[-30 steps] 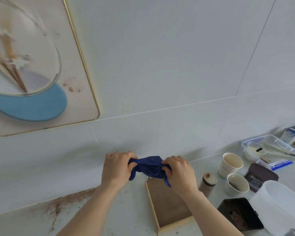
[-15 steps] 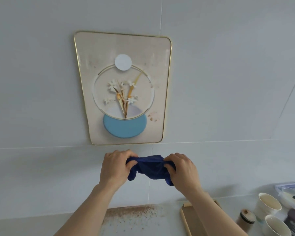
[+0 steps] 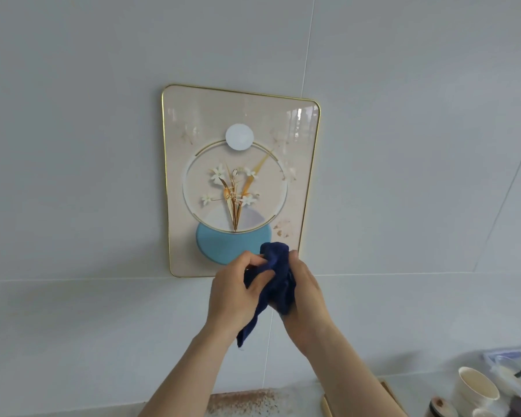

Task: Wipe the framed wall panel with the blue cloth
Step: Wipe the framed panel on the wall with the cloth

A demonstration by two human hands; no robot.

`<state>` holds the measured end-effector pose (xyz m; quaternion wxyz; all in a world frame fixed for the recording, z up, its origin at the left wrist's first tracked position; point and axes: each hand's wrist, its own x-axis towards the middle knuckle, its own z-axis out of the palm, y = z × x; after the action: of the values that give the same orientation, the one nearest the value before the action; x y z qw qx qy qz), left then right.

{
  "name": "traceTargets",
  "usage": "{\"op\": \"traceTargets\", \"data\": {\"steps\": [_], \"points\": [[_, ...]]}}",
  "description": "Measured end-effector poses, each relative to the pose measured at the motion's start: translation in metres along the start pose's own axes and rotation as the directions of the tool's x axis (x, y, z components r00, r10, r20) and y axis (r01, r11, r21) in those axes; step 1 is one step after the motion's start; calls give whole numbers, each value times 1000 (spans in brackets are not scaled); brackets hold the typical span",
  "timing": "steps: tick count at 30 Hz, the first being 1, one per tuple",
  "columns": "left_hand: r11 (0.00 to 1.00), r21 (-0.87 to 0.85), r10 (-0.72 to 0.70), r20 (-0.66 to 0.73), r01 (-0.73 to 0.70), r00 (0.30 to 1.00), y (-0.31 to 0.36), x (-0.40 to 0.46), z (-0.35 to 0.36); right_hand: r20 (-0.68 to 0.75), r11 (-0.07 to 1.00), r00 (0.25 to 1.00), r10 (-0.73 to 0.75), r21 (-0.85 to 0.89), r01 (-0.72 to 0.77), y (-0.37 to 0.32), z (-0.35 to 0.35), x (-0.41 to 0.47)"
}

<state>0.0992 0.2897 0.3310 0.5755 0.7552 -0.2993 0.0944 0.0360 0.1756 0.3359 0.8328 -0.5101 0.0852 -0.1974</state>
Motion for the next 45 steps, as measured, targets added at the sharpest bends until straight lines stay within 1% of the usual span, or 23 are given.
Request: {"op": "traceTargets", "data": {"steps": [2, 4, 5, 6, 7, 8, 10, 11, 13, 15, 17, 19, 21, 22, 24, 28, 30, 33, 35, 37, 39, 43, 45], "points": [[999, 13, 33, 83, -34, 996, 2, 3, 2, 46, 996, 999, -25, -82, 29, 1, -3, 0], [996, 41, 64, 192, -74, 979, 0, 8, 1, -10, 990, 998, -62, -124, 60, 0, -12, 4], [995, 52, 67, 213, -79, 975, -2, 11, 0, -49, 987, 996, -79, -142, 71, 0, -17, 8], [995, 58, 63, 198, -76, 978, -6, 15, -1, -102, 978, 989, -110, -191, 89, -1, -22, 13], [995, 66, 66, 142, -76, 988, -10, 20, -1, -162, 953, 973, -162, -281, 112, -3, -24, 18], [991, 90, 95, 53, -100, 994, -14, 27, -1, -204, 916, 952, -228, -377, 138, -6, -26, 24], [953, 239, 219, -105, -189, 970, -20, 43, 0, -199, 821, 904, -379, -524, 228, -13, -25, 36], [914, 331, 292, -132, -236, 947, -21, 52, 1, -158, 759, 878, -452, -585, 286, -16, -23, 42], [813, 482, 423, -103, -327, 900, -21, 71, 3, -52, 602, 809, -585, -697, 391, -21, -19, 57], [711, 585, 517, -60, -389, 854, -20, 93, 4, 81, 363, 691, -719, -803, 472, -21, -16, 77], [626, 664, 574, -36, -409, 818, -21, 114, 5, 229, 107, 568, -791, -862, 496, -15, -17, 98], [566, 715, 598, -15, -409, 802, -27, 130, 5, 357, -98, 513, -781, -880, 464, -4, -23, 117], [530, 742, 611, 3, -412, 792, -36, 139, 5, 462, -249, 499, -733, -865, 436, 11, -31, 127], [514, 753, 617, 8, -411, 787, -41, 142, 5, 508, -303, 495, -705, -847, 438, 19, -36, 130], [486, 776, 631, 7, -402, 776, -48, 147, 7, 565, -357, 480, -670, -813, 459, 30, -43, 134], [444, 821, 661, -30, -359, 750, -53, 151, 14, 627, -433, 415, -659, -768, 473, 38, -60, 144], [431, 835, 677, -48, -343, 734, -55, 152, 15, 688, -515, 386, -615, -721, 464, 34, -69, 145], [425, 839, 692, -59, -340, 719, -57, 152, 16, 773, -646, 311, -552, -633, 427, 12, -75, 146], [425, 838, 696, -60, -343, 716, -56, 152, 15, 768, -674, 270, -581, -640, 369, -8, -71, 147], [429, 836, 695, -64, -342, 717, -56, 152, 15, 694, -621, 241, -678, -717, 318, -22, -65, 149], [430, 836, 693, -64, -341, 718, -55, 152, 16, 613, -539, 216, -760, -780, 317, -24, -57, 151], [434, 832, 685, -57, -344, 726, -55, 151, 15, 496, -401, 234, -836, -844, 356, -2, -48, 151], [433, 831, 686, -53, -350, 725, -54, 151, 14, 478, -378, 249, -842, -853, 361, 8, -51, 150]]}}
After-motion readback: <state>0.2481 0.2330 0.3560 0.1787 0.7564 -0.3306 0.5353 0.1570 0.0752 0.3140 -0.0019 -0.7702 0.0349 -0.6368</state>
